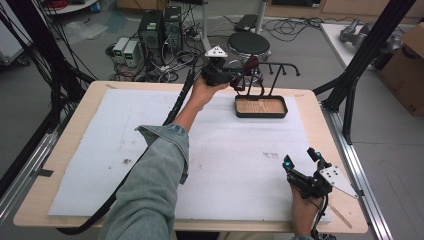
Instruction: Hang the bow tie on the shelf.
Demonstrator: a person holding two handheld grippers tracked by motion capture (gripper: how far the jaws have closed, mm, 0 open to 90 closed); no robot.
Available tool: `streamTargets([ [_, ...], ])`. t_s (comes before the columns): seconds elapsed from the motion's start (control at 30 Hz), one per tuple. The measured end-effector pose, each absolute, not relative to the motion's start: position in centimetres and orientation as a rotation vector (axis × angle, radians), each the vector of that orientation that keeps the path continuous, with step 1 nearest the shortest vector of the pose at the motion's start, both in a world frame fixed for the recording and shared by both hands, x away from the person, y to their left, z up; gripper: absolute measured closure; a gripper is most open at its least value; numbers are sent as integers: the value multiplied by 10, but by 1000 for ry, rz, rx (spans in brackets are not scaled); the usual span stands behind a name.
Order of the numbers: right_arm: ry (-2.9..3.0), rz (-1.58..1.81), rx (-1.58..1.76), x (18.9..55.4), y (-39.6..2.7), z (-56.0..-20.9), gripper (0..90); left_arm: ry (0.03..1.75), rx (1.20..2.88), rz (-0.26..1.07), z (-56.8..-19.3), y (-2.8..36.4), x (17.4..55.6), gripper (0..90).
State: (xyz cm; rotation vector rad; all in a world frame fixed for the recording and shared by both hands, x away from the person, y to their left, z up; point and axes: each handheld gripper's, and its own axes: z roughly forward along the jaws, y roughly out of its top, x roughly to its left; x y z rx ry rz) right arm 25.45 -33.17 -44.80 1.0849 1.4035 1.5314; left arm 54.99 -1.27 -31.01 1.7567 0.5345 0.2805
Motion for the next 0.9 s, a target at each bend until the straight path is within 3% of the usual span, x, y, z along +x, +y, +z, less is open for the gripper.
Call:
streamTargets([
  [0.9, 1411, 1531, 1086, 255, -331, -448, 110, 611, 1729, 308, -324, -7, 564, 777],
])
